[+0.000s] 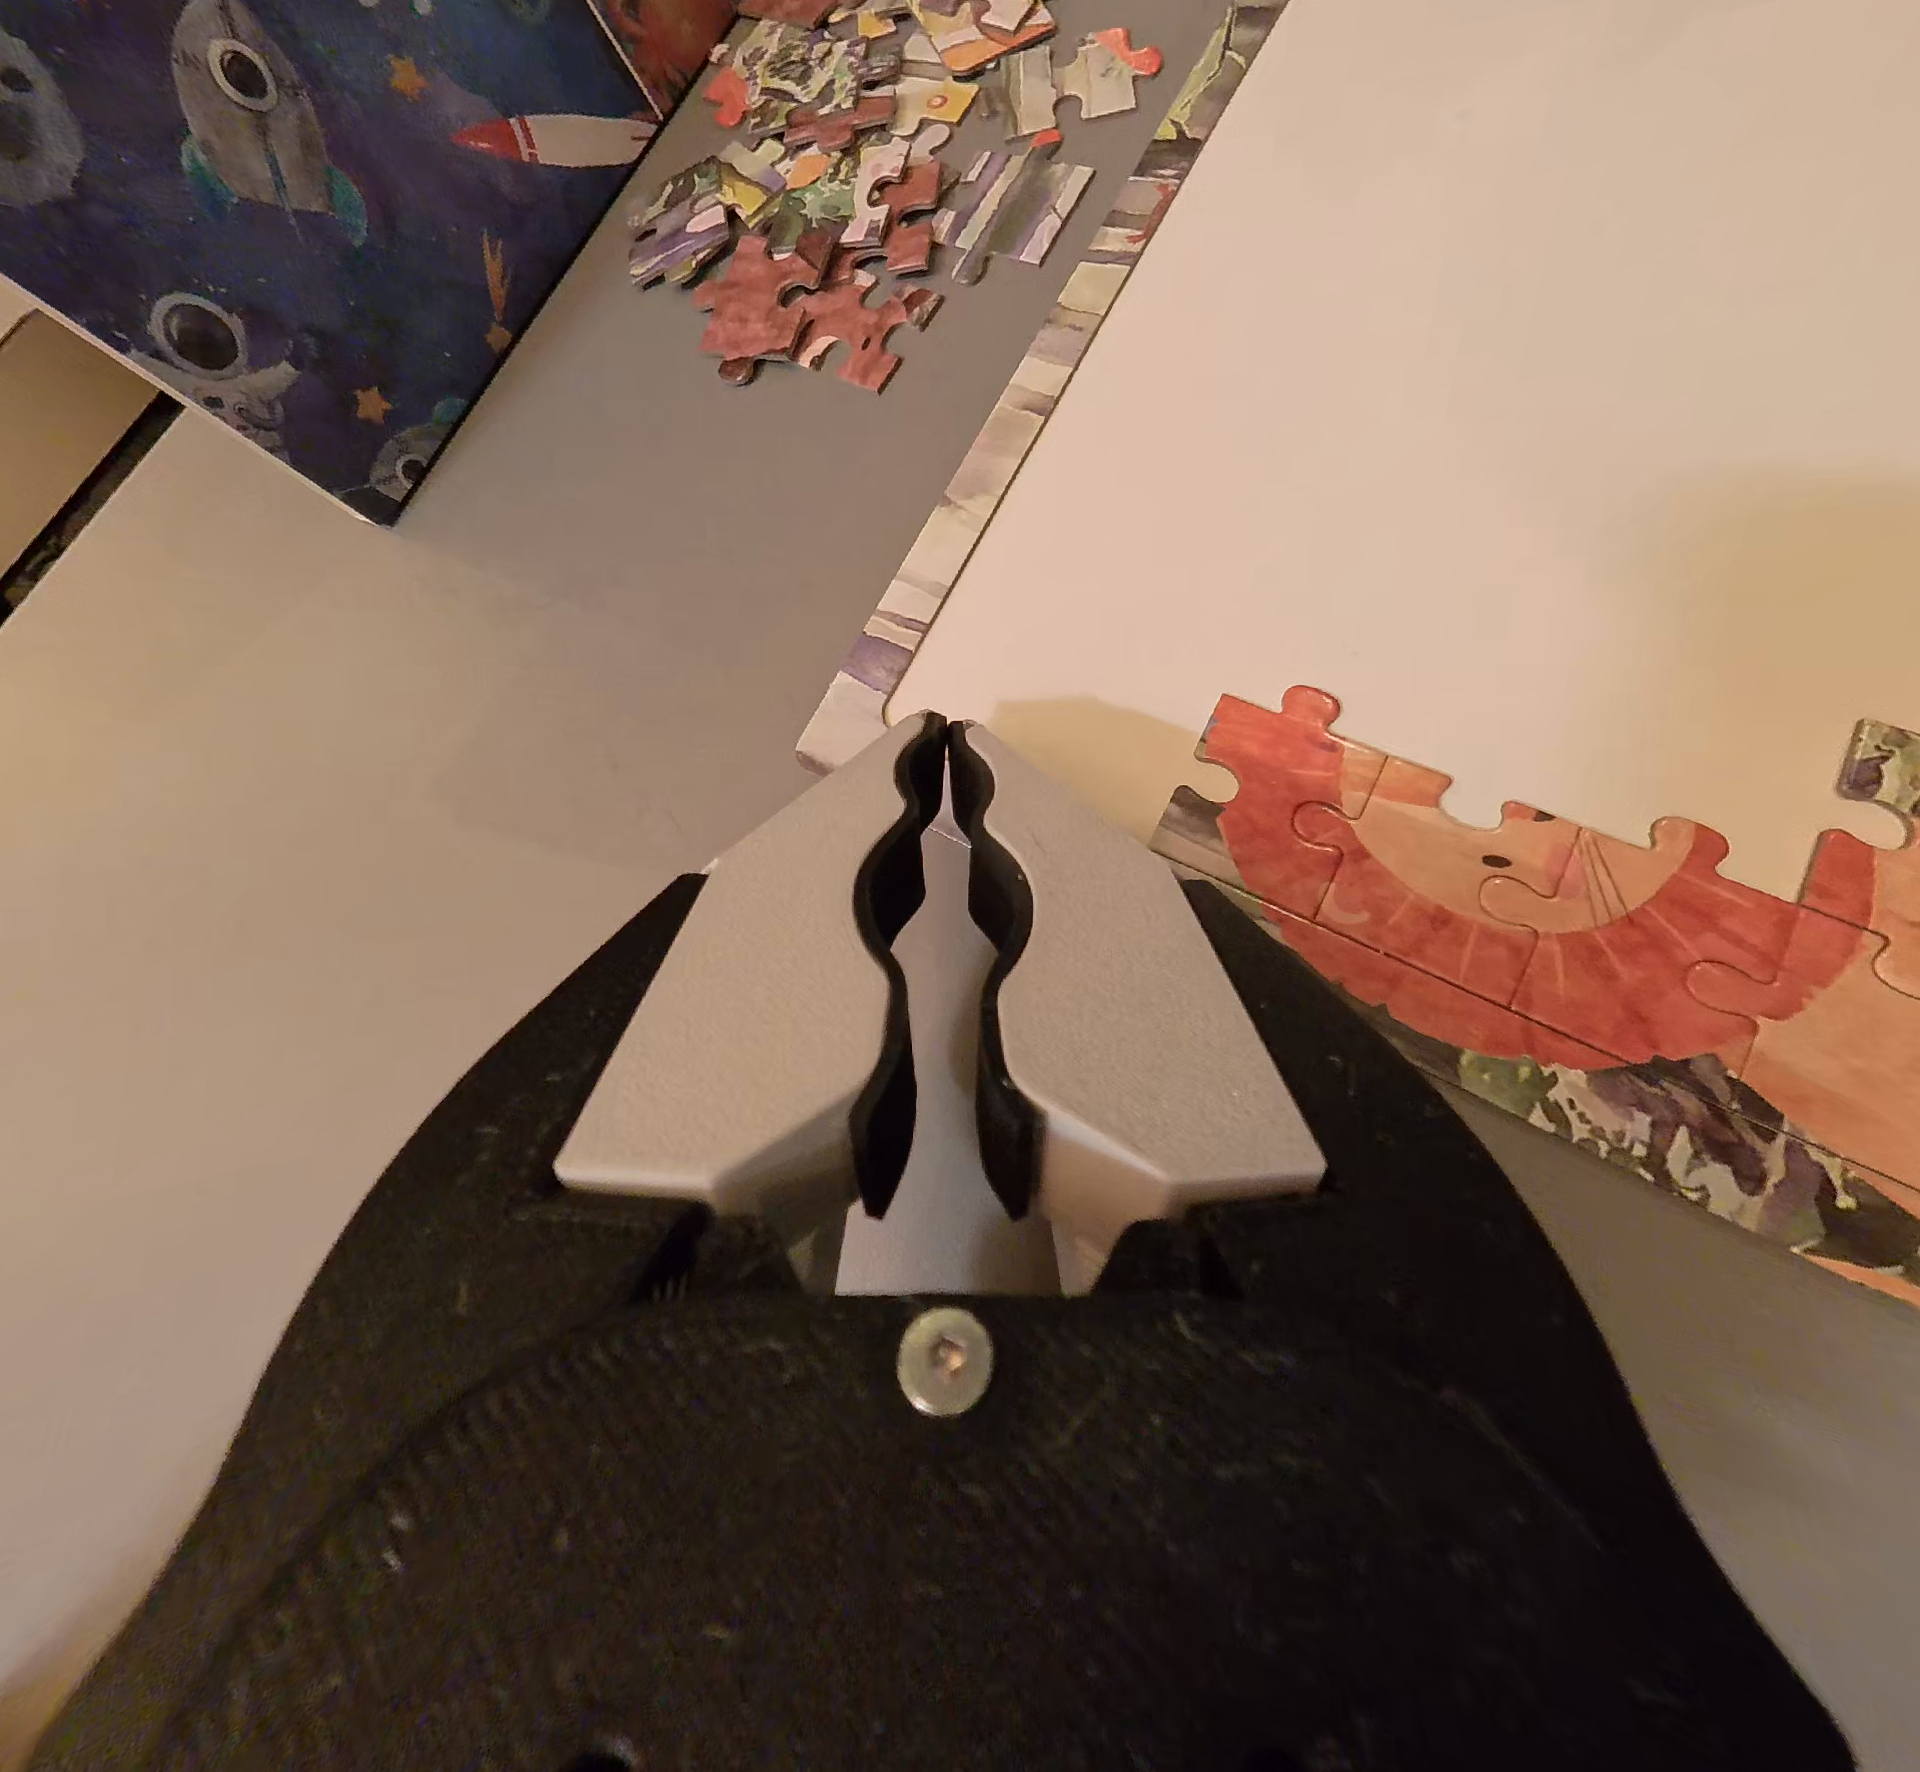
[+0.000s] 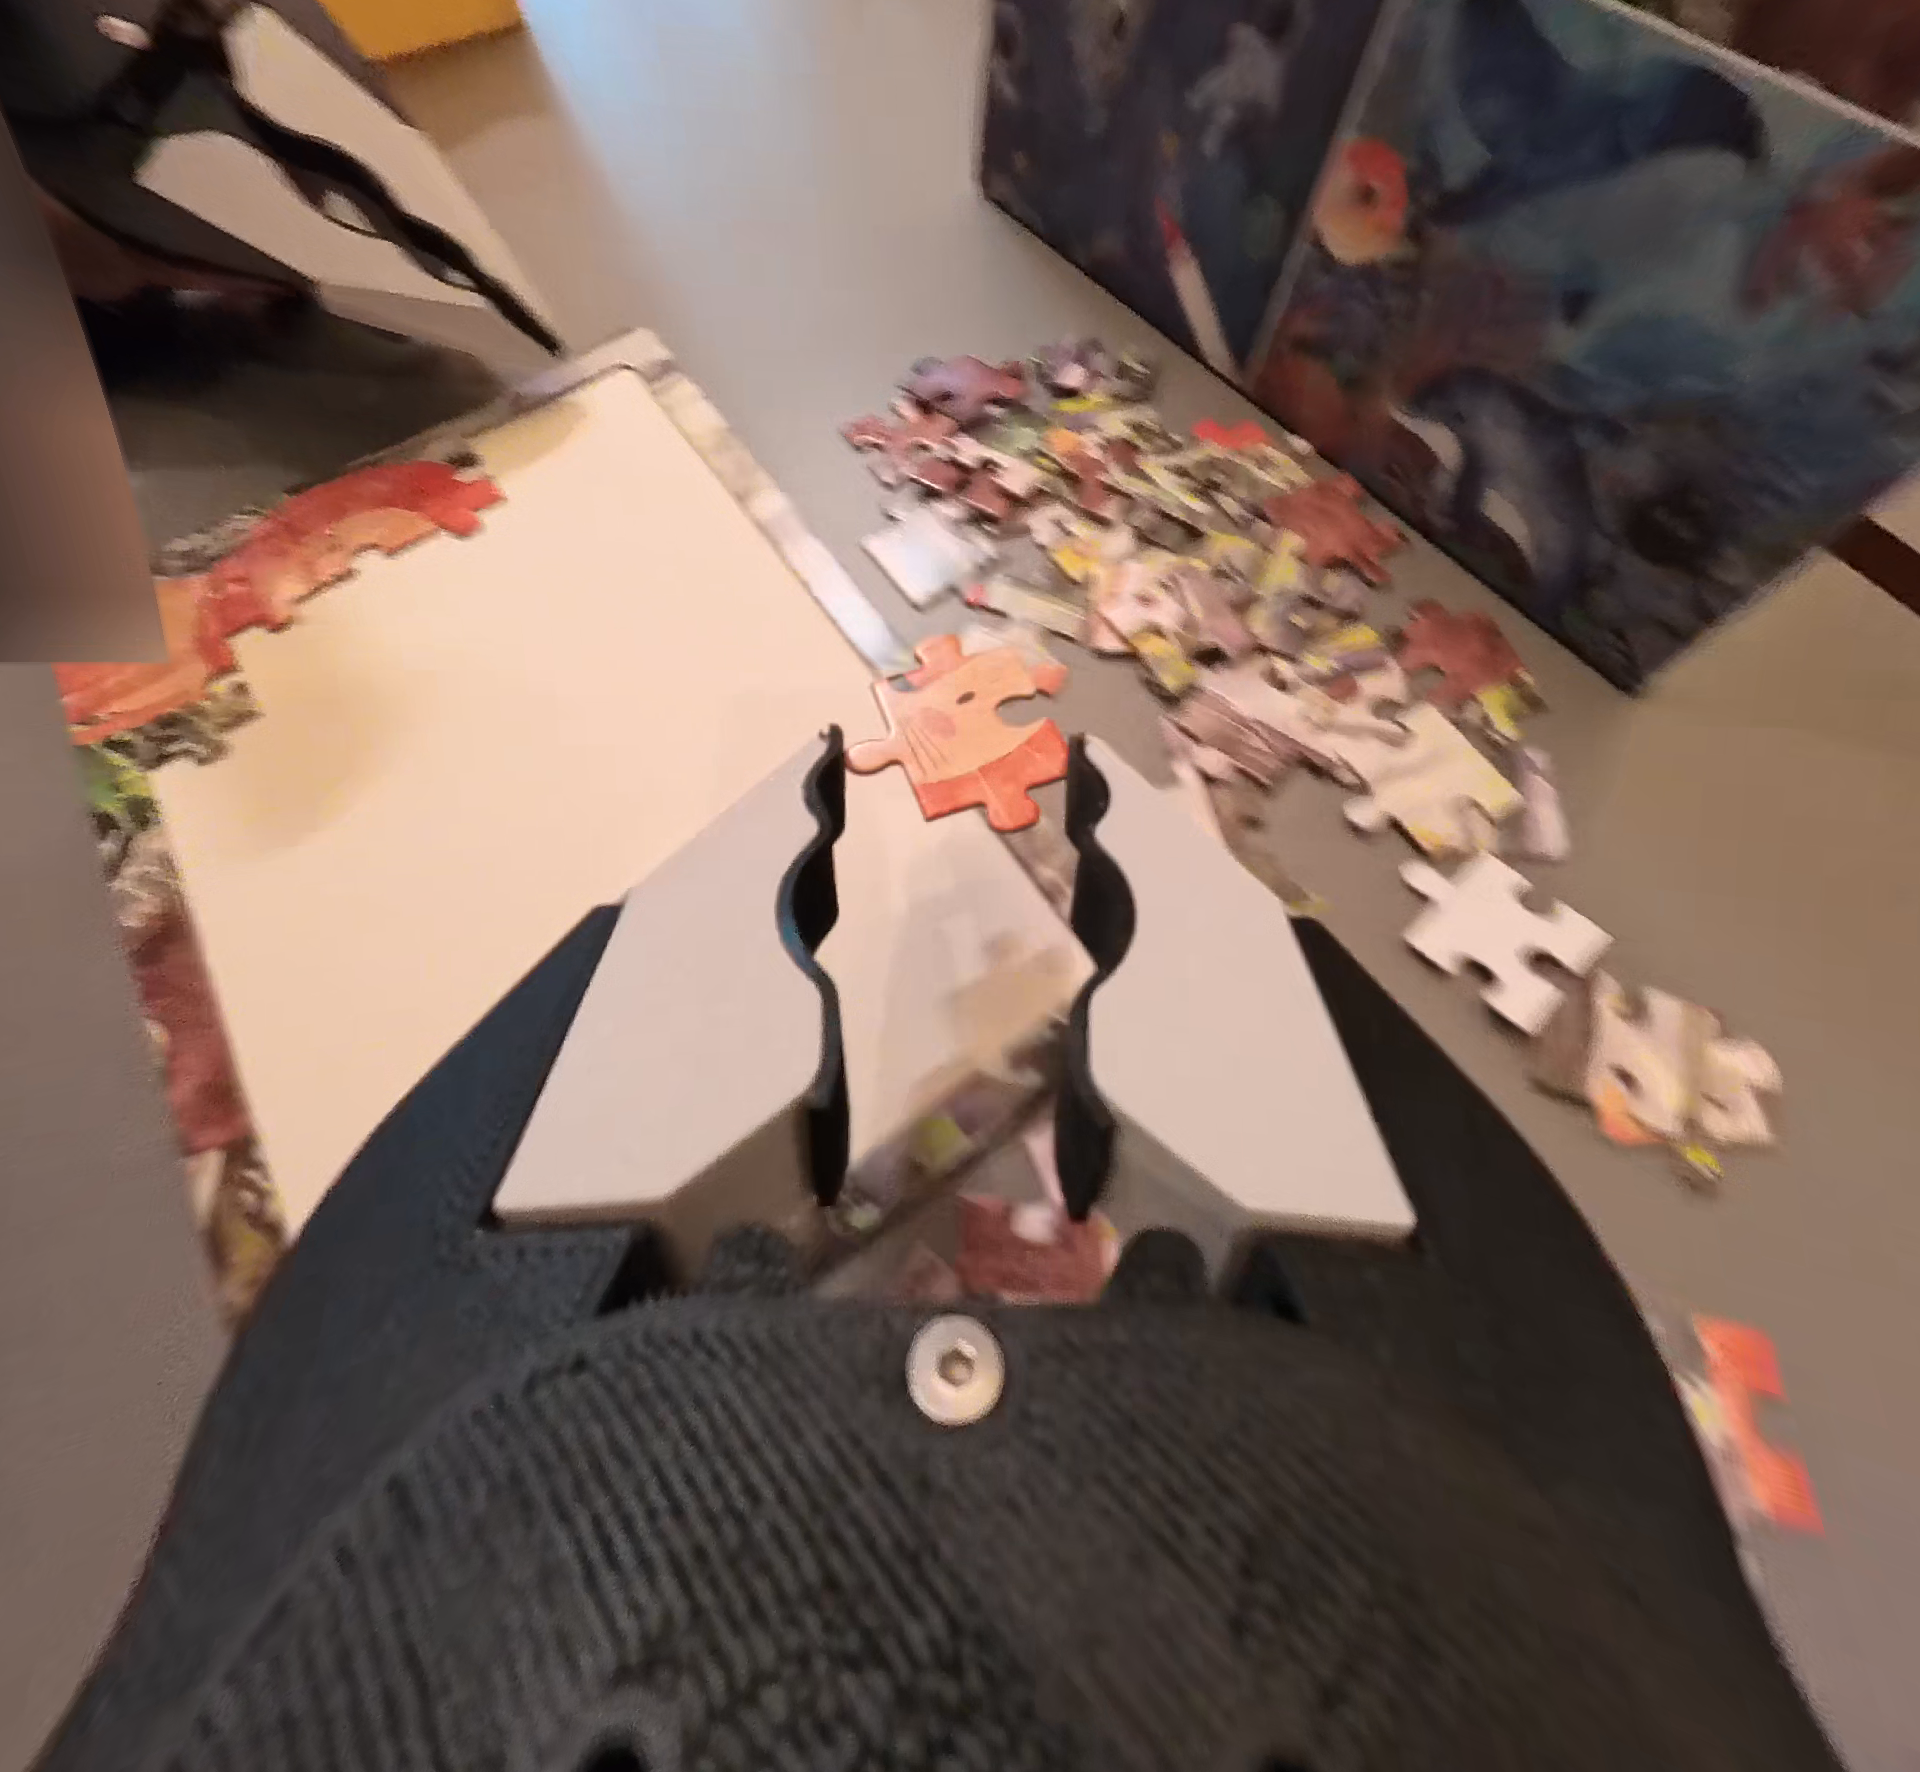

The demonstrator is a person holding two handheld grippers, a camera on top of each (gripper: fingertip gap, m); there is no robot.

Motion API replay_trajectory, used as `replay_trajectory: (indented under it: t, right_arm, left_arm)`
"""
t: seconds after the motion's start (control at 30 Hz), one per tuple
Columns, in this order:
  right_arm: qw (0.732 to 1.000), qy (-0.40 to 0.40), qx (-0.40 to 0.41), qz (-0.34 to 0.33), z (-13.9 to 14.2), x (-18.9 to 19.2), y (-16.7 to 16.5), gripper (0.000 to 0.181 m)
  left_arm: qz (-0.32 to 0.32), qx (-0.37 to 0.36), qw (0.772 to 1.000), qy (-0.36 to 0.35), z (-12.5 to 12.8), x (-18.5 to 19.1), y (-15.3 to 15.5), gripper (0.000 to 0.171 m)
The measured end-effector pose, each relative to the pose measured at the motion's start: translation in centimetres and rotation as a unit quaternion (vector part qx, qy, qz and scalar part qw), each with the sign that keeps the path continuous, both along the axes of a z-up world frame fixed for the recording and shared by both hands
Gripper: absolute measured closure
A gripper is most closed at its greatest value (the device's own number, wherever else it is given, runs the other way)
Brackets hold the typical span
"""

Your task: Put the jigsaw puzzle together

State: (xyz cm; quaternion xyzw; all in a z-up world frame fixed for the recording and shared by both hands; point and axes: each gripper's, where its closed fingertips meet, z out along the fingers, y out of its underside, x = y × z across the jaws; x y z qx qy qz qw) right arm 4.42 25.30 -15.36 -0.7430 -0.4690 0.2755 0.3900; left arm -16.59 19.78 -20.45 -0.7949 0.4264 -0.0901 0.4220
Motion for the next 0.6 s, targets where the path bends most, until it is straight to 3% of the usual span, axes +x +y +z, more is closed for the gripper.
replay_trajectory:
  t: [0.17,0.4,0.6]
  right_arm:
    - [0.996,0.014,-0.007,0.084,0.3,-6.1,-5.0,0.140]
    - [0.984,-0.029,-0.020,0.174,-2.0,-12.9,-12.1,0.140]
    - [0.978,-0.098,0.023,0.184,-4.1,-14.9,-13.7,0.141]
  left_arm:
    - [-0.002,0.002,1.000,0.001,0.0,0.0,-0.1,0.171]
    - [-0.005,0.004,1.000,0.003,0.0,0.1,-0.1,0.171]
    - [-0.007,0.002,1.000,0.007,-0.1,0.2,-0.2,0.171]
